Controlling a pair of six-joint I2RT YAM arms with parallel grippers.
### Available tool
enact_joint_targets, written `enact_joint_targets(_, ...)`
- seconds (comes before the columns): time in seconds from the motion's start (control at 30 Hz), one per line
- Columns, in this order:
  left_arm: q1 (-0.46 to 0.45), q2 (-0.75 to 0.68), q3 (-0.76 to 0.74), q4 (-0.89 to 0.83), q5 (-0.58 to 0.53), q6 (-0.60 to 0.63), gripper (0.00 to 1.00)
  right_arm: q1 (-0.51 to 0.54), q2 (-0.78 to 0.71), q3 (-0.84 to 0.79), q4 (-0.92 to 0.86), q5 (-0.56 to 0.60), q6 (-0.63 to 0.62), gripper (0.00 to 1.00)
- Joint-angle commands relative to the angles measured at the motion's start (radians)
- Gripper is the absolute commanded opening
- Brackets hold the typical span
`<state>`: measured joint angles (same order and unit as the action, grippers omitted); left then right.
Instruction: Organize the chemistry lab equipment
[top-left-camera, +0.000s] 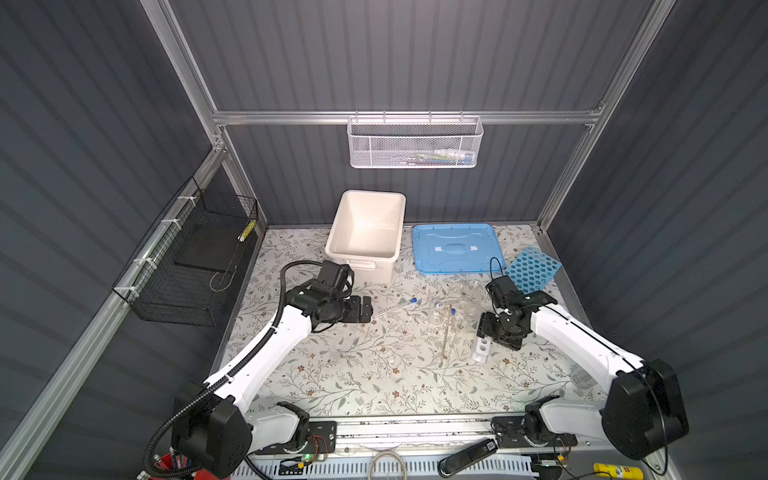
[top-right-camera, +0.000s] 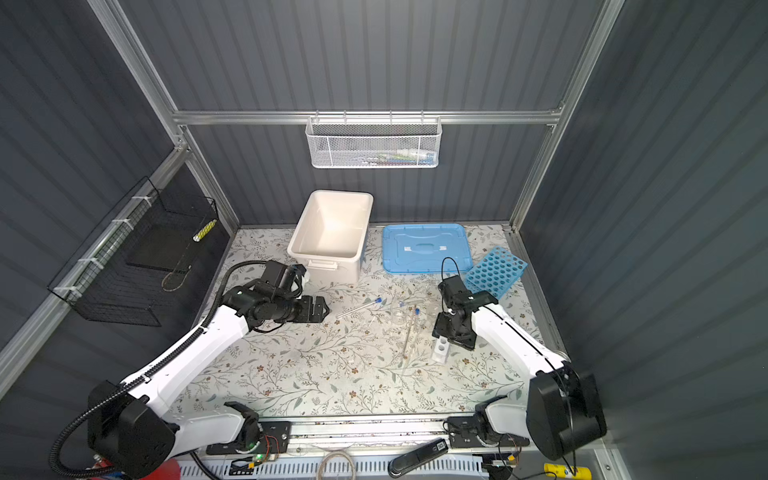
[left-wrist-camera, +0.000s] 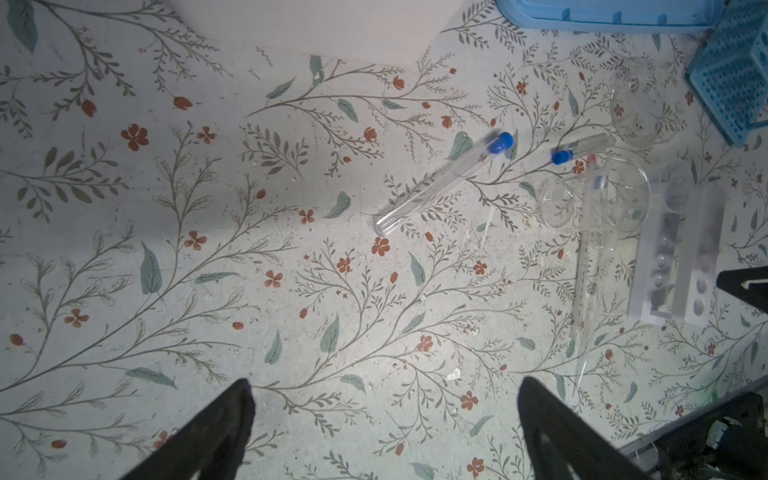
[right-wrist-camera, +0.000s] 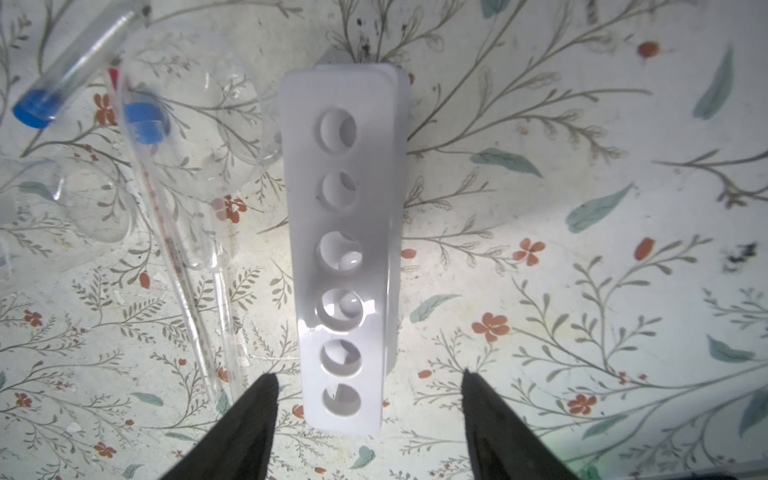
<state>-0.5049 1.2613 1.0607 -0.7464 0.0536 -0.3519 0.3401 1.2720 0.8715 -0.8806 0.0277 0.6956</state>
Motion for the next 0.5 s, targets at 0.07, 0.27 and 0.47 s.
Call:
enact_joint_targets(0.07, -0.121, 0.046, 0.081, -0.053, -0.079, -0.014, 0.97, 0.003, -0.048, 0.068, -0.077, 0.035, -0.013, 0.71)
enact_joint_targets(0.27, -0.236, 0.139, 0.185, -0.059, -0.124, -0.03, 0.95, -0.006, -0.003, 0.168, -0.07, 0.025, -0.088, 0.68)
enact_joint_targets(0.47, -0.289, 0.291, 0.342, -0.1, -0.154, 0.048, 0.91, -0.053, 0.129, 0.309, -0.056, -0.029, -0.199, 0.65)
